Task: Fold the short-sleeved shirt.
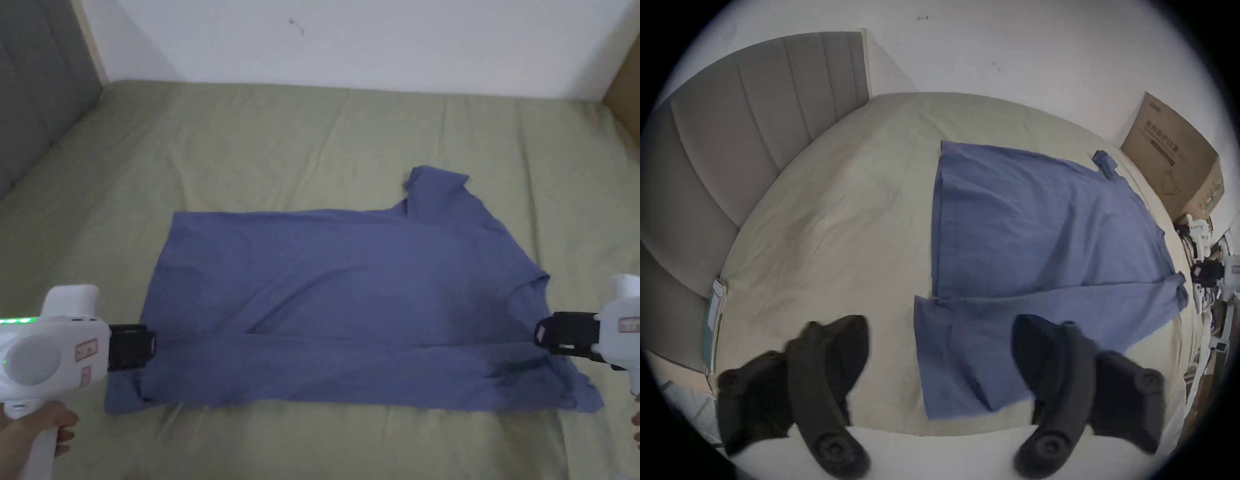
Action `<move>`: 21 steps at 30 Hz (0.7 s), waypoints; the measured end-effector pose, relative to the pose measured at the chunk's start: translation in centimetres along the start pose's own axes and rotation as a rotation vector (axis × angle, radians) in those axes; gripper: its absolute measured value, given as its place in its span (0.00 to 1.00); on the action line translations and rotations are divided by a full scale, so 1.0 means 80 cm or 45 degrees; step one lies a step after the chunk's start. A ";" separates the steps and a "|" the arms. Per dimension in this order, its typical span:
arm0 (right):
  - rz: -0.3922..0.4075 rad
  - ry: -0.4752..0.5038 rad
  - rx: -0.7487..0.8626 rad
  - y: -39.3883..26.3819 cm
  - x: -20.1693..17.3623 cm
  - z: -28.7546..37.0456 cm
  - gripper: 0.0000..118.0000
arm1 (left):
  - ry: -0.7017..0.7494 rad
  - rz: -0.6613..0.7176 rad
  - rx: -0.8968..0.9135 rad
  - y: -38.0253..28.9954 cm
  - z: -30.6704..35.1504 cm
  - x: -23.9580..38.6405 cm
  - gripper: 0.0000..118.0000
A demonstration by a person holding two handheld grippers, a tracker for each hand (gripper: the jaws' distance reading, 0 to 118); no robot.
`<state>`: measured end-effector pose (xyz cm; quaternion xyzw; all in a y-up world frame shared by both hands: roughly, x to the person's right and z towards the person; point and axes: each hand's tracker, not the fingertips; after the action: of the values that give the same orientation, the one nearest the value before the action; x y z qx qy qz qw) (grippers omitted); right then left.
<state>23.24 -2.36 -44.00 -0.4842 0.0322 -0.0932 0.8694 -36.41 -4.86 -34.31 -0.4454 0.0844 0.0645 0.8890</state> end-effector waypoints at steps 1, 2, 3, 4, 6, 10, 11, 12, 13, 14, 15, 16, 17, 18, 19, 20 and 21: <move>-0.001 0.036 0.026 -0.003 0.001 0.010 0.59 | -0.017 -0.003 0.020 -0.005 0.013 0.002 0.50; -0.002 0.045 0.048 -0.010 -0.001 0.020 0.49 | -0.033 -0.003 0.036 -0.012 0.027 0.005 0.27; 0.007 0.053 0.063 -0.017 -0.004 0.029 0.17 | -0.044 -0.006 0.043 -0.021 0.038 0.004 0.07; 0.022 0.054 0.067 -0.025 -0.008 0.035 0.00 | -0.068 -0.019 0.048 -0.031 0.046 0.007 0.05; 0.028 0.015 0.051 -0.046 -0.008 0.034 0.00 | -0.112 -0.023 0.052 -0.056 0.057 0.010 0.00; 0.027 0.008 -0.064 -0.085 -0.003 0.014 0.00 | -0.078 0.029 0.040 -0.084 0.054 0.000 0.00; 0.015 0.010 -0.068 -0.094 0.000 0.012 0.00 | -0.057 0.032 0.058 -0.085 0.051 -0.005 0.03; -0.014 0.018 -0.068 -0.102 0.003 0.012 0.00 | -0.049 0.037 0.065 -0.086 0.049 -0.008 0.19; -0.039 0.040 -0.071 -0.105 0.005 0.013 0.00 | -0.046 0.048 0.056 -0.083 0.047 -0.010 0.35; -0.055 0.061 -0.071 -0.110 0.008 0.013 0.00 | -0.038 0.066 0.059 -0.081 0.045 -0.011 0.35; -0.063 0.065 -0.069 -0.114 0.009 0.014 0.00 | -0.052 0.095 0.078 -0.077 0.042 -0.013 0.41; -0.058 0.062 -0.070 -0.118 0.010 0.015 0.00 | -0.087 0.112 0.083 -0.075 0.036 -0.015 0.54; -0.045 0.060 -0.076 -0.116 0.006 0.019 0.00 | -0.093 0.124 0.062 -0.072 0.029 -0.014 0.74; -0.020 0.044 -0.082 -0.118 0.005 0.019 0.00 | -0.099 0.132 0.046 -0.070 0.022 -0.013 0.87; 0.010 0.014 -0.085 -0.120 0.005 0.019 0.00 | -0.097 0.132 0.044 -0.069 0.015 -0.011 0.87; 0.035 -0.004 -0.090 -0.122 0.004 0.018 0.00 | -0.100 0.133 0.015 -0.069 0.004 -0.011 0.83; 0.048 -0.008 -0.096 -0.121 0.002 0.019 0.00 | -0.097 0.143 -0.054 -0.072 -0.011 -0.011 0.74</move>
<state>22.35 -6.08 -34.99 -0.5163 0.0420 -0.0741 0.8522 -36.24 -8.99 -30.17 -0.4560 0.0740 0.1329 0.8769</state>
